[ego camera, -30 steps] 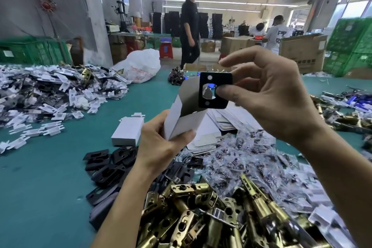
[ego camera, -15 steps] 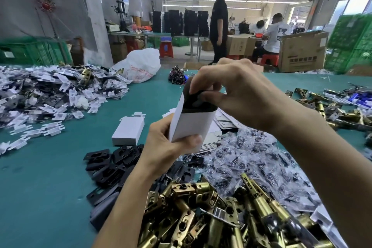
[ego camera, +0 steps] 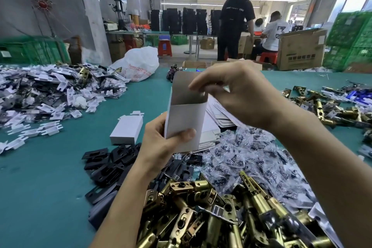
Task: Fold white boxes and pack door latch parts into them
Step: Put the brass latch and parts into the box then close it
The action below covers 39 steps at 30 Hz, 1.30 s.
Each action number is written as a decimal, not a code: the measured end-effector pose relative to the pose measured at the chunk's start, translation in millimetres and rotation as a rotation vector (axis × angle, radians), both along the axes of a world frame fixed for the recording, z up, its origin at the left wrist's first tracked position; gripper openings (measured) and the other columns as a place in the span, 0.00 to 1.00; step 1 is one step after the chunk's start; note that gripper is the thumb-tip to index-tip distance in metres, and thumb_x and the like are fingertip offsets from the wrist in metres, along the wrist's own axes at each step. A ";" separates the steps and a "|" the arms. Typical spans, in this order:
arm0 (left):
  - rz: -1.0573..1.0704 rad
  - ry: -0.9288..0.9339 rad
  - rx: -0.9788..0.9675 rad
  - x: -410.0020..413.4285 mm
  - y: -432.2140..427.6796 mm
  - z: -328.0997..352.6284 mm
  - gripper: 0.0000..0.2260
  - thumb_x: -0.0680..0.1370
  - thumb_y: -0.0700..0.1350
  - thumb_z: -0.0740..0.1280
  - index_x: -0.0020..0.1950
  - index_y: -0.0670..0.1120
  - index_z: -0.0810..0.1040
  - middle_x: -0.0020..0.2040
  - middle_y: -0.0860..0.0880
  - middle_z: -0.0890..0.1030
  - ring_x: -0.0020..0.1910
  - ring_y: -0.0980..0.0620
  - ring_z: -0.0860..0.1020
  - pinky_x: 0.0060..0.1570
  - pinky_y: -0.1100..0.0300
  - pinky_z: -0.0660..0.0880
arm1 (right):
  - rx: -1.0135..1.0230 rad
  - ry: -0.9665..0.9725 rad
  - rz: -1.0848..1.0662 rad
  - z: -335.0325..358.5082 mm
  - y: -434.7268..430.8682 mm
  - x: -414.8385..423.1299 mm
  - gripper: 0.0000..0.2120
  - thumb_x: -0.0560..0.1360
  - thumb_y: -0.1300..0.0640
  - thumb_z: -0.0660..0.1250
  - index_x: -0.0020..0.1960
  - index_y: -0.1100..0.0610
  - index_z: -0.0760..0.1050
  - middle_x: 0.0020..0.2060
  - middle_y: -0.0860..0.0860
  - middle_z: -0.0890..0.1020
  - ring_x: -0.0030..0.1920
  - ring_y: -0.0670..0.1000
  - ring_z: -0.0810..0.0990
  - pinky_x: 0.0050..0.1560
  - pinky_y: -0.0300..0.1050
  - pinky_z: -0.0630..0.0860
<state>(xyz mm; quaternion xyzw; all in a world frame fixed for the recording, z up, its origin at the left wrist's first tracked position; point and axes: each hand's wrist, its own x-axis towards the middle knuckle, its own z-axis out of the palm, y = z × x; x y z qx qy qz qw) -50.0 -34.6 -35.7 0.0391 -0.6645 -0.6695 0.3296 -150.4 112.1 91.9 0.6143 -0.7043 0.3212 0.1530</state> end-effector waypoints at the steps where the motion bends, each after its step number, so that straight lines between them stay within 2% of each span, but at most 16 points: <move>1: 0.015 0.016 0.029 -0.2 -0.9 -0.6 0.13 0.62 0.48 0.79 0.46 0.55 0.86 0.42 0.49 0.84 0.41 0.48 0.83 0.33 0.53 0.82 | -0.076 -0.021 -0.016 -0.7 4.0 -3.3 0.17 0.73 0.75 0.64 0.50 0.58 0.85 0.43 0.52 0.86 0.46 0.46 0.83 0.50 0.39 0.78; 3: 0.049 0.055 0.072 -0.4 -2.6 -0.8 0.13 0.62 0.49 0.78 0.45 0.54 0.86 0.43 0.48 0.85 0.42 0.45 0.83 0.35 0.46 0.83 | -0.188 -0.075 -0.102 -5.2 13.1 -14.8 0.18 0.72 0.76 0.62 0.45 0.58 0.84 0.39 0.49 0.84 0.42 0.45 0.81 0.47 0.38 0.78; 5: 0.076 0.087 0.108 0.1 -4.9 -0.1 0.14 0.62 0.49 0.79 0.47 0.53 0.86 0.44 0.47 0.85 0.43 0.45 0.83 0.36 0.47 0.83 | -0.098 -0.123 -0.264 -15.3 20.7 -31.6 0.17 0.73 0.74 0.61 0.42 0.55 0.82 0.38 0.45 0.82 0.39 0.42 0.79 0.45 0.37 0.77; 7: 0.105 0.101 0.130 0.5 -7.3 0.7 0.16 0.62 0.49 0.79 0.49 0.51 0.85 0.45 0.47 0.85 0.44 0.46 0.83 0.39 0.48 0.83 | 0.291 -0.177 -0.416 -33.8 26.1 -49.7 0.14 0.76 0.69 0.62 0.44 0.53 0.81 0.41 0.47 0.83 0.40 0.41 0.79 0.45 0.35 0.77; 9: 0.117 0.094 0.121 0.5 -8.1 1.3 0.17 0.63 0.47 0.79 0.50 0.50 0.85 0.45 0.48 0.85 0.44 0.47 0.83 0.41 0.47 0.83 | 0.684 -0.237 -0.481 -60.7 29.0 -62.8 0.05 0.77 0.61 0.68 0.49 0.55 0.82 0.47 0.51 0.84 0.44 0.47 0.83 0.50 0.42 0.81; 12: 0.109 0.081 0.084 -0.6 -5.8 1.7 0.12 0.66 0.42 0.78 0.47 0.54 0.86 0.45 0.50 0.86 0.45 0.50 0.83 0.44 0.48 0.84 | 0.937 -0.251 -0.489 -95.4 29.8 -67.2 0.13 0.73 0.48 0.74 0.53 0.55 0.82 0.48 0.49 0.84 0.48 0.50 0.82 0.54 0.48 0.80; 16: 0.087 0.066 0.066 0.1 -3.9 2.9 0.13 0.64 0.46 0.80 0.47 0.54 0.87 0.45 0.48 0.85 0.46 0.48 0.83 0.45 0.48 0.84 | 0.805 -0.292 -0.479 -110.9 31.0 -63.1 0.16 0.68 0.54 0.79 0.54 0.51 0.80 0.40 0.42 0.76 0.38 0.42 0.75 0.40 0.39 0.71; 18: 0.078 0.054 0.054 1.1 -3.0 3.4 0.14 0.62 0.50 0.79 0.47 0.54 0.87 0.45 0.48 0.85 0.45 0.49 0.83 0.44 0.49 0.84 | 0.735 -0.277 -0.478 -109.1 31.8 -62.9 0.10 0.70 0.59 0.77 0.48 0.51 0.81 0.37 0.42 0.77 0.37 0.44 0.78 0.39 0.40 0.75; 21: 0.048 0.026 0.050 2.0 -1.3 3.5 0.14 0.61 0.51 0.79 0.46 0.55 0.87 0.44 0.49 0.86 0.44 0.50 0.83 0.40 0.50 0.84 | 0.598 -0.311 -0.446 -88.3 36.8 -56.6 0.05 0.74 0.58 0.74 0.42 0.50 0.80 0.38 0.44 0.81 0.39 0.47 0.83 0.40 0.41 0.81; 23: 0.016 0.006 0.053 1.4 -0.5 3.4 0.14 0.60 0.51 0.79 0.45 0.56 0.87 0.43 0.49 0.85 0.42 0.50 0.84 0.38 0.52 0.83 | 0.359 -0.320 -0.393 -65.6 39.1 -48.9 0.05 0.74 0.55 0.72 0.41 0.48 0.78 0.38 0.45 0.82 0.38 0.43 0.81 0.39 0.38 0.80; 25: -0.016 -0.010 0.043 0.5 -0.3 2.5 0.14 0.60 0.50 0.79 0.45 0.56 0.87 0.43 0.49 0.85 0.42 0.49 0.83 0.38 0.54 0.82 | -0.022 -0.397 -0.259 -42.9 38.9 -34.4 0.03 0.73 0.55 0.71 0.44 0.50 0.78 0.38 0.47 0.83 0.36 0.45 0.82 0.40 0.39 0.81; 28: -0.049 -0.042 0.008 0.5 0.6 1.3 0.13 0.61 0.51 0.78 0.45 0.54 0.86 0.42 0.50 0.84 0.42 0.51 0.83 0.39 0.56 0.82 | -0.331 -0.419 0.019 -19.5 30.2 -9.8 0.12 0.74 0.62 0.72 0.55 0.54 0.76 0.39 0.52 0.84 0.37 0.48 0.84 0.38 0.39 0.81; 30: -0.060 -0.067 -0.022 0.2 1.0 0.3 0.14 0.62 0.51 0.78 0.46 0.53 0.86 0.42 0.50 0.85 0.42 0.52 0.83 0.41 0.56 0.82 | -0.313 -0.277 0.035 -12.8 18.7 0.4 0.13 0.74 0.63 0.73 0.57 0.54 0.76 0.39 0.51 0.84 0.35 0.45 0.82 0.34 0.36 0.78; 32: -0.066 -0.078 -0.043 0.2 2.3 0.5 0.14 0.62 0.52 0.78 0.46 0.53 0.86 0.43 0.49 0.85 0.42 0.52 0.83 0.41 0.56 0.82 | -0.205 -0.142 -0.031 -11.0 7.9 4.0 0.08 0.74 0.58 0.74 0.52 0.54 0.80 0.39 0.49 0.84 0.34 0.40 0.80 0.32 0.33 0.73; 36: -0.090 -0.064 -0.053 0.9 3.3 1.2 0.14 0.62 0.52 0.78 0.47 0.54 0.86 0.41 0.50 0.85 0.40 0.54 0.83 0.38 0.60 0.80 | -0.033 -0.103 -0.079 -21.3 -5.9 7.7 0.03 0.74 0.53 0.73 0.47 0.50 0.85 0.39 0.47 0.86 0.40 0.44 0.83 0.42 0.49 0.78; 39: -0.092 -0.055 -0.041 1.0 2.5 0.0 0.13 0.62 0.51 0.78 0.45 0.54 0.86 0.39 0.51 0.84 0.39 0.54 0.82 0.37 0.61 0.79 | 0.059 -0.106 -0.086 -22.8 -8.9 10.7 0.05 0.77 0.50 0.71 0.50 0.46 0.85 0.44 0.43 0.86 0.46 0.44 0.83 0.46 0.49 0.78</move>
